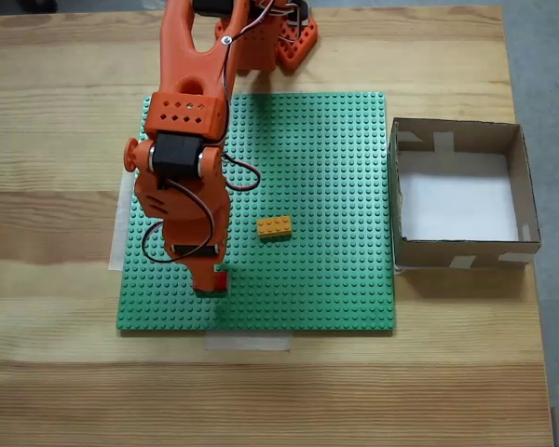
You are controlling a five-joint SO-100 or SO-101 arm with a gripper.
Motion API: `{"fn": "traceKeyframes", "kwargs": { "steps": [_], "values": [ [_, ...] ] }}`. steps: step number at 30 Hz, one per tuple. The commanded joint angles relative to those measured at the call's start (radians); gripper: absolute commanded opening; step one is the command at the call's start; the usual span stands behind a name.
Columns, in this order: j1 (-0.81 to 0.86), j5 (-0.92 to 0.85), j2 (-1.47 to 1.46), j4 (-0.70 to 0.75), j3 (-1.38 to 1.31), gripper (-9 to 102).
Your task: Pick the red lego block and put it in the box.
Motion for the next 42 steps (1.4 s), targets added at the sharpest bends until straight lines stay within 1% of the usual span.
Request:
{"fn": "traceKeyframes", "kwargs": {
  "steps": [1,32,42],
  "values": [
    [0.011,0.005,0.002,0.011,-0.049,25],
    [0.026,0.003,-0.066,0.018,-0.101,25],
    [0.037,-0.003,-0.08,0.0,-0.103,25]
  ]
}}
